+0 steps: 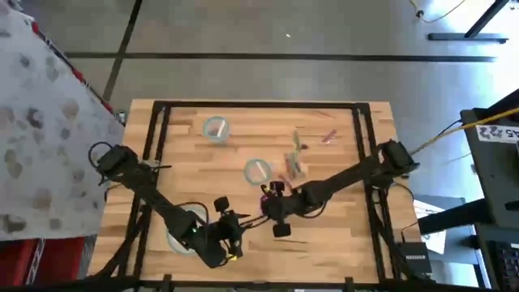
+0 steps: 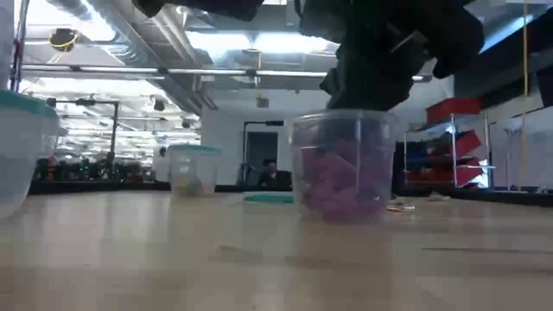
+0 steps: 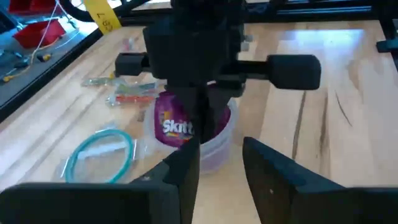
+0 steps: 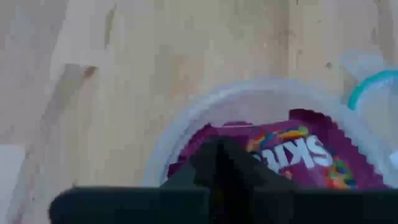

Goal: Sort candy
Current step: Put the violet candy into the bottom small transparent bin

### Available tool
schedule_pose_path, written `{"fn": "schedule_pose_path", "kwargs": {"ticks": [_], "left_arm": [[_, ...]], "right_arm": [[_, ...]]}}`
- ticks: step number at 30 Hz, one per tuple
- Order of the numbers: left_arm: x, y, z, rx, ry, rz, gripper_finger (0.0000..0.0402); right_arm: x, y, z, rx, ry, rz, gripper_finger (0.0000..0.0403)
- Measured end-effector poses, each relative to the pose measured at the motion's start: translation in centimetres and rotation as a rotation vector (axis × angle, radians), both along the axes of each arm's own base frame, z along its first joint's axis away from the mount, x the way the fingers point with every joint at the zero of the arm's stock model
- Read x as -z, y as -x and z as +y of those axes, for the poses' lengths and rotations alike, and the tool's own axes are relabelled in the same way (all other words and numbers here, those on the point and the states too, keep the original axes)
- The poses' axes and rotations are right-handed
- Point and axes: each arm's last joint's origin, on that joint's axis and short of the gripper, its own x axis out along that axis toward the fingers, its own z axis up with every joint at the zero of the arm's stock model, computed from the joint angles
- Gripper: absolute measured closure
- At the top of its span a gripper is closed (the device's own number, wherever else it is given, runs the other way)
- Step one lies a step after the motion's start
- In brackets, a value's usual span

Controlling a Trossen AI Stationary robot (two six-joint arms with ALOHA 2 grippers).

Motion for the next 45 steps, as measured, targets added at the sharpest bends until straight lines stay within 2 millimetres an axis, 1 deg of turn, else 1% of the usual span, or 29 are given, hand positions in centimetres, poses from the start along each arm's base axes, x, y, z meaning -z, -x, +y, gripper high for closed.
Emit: {"fn": "schedule_pose_path", "kwargs": {"ticks": [3,6,10,14,18,23,26,30,32,35,37,39,42,45], "left_arm": [[0.0,0.0,0.0,-0.001,0.000,0.000,0.0294],[0.0,0.0,0.0,-0.001,0.000,0.000,0.0294],[0.0,0.0,0.0,0.000,0.000,0.000,0.0294],[0.0,0.1,-0.1,0.002,0.000,0.000,0.0294],[0.0,0.2,-0.2,0.007,-0.001,0.001,0.0294],[0.0,0.2,-0.2,0.007,-0.005,0.001,0.0294],[0.0,0.1,-0.2,0.006,-0.005,0.000,0.0294],[0.0,0.1,-0.2,0.005,-0.005,-0.001,0.0294],[0.0,0.1,-0.2,0.004,-0.003,-0.002,0.0294],[0.0,0.1,-0.2,0.004,-0.001,-0.003,0.0294],[0.0,0.1,-0.2,0.003,-0.001,-0.003,0.0294],[0.0,0.1,-0.2,0.003,-0.001,-0.003,0.0294],[0.0,0.1,-0.2,0.003,-0.001,-0.003,0.0294],[0.0,0.1,-0.2,0.003,-0.002,-0.002,0.0294]], "right_arm": [[-2.2,0.4,-0.1,-0.007,-0.030,-0.051,0.0402],[-3.0,0.7,-0.3,0.013,-0.029,-0.072,0.0402],[-2.6,1.0,-1.0,0.103,0.038,-0.036,0.0402],[-0.7,1.2,-2.1,0.207,0.086,0.032,0.0403],[0.5,1.6,-2.6,0.251,0.059,0.031,0.0403],[1.5,1.8,-2.5,0.234,-0.011,0.007,0.0403],[1.5,1.6,-2.2,0.206,-0.053,-0.012,0.0403],[0.9,1.4,-2.1,0.184,-0.037,-0.025,0.0403],[0.0,1.3,-1.9,0.170,-0.035,-0.049,0.0403],[-1.9,1.5,-1.3,0.141,-0.040,-0.106,0.0403],[-2.8,2.0,-1.1,0.134,-0.044,-0.119,0.0403],[-3.2,2.7,-1.0,0.169,-0.040,-0.102,0.0403],[-3.0,3.7,-1.1,0.232,-0.018,-0.035,0.0403],[-1.4,4.0,-0.9,0.249,-0.023,0.012,0.0403]]}}
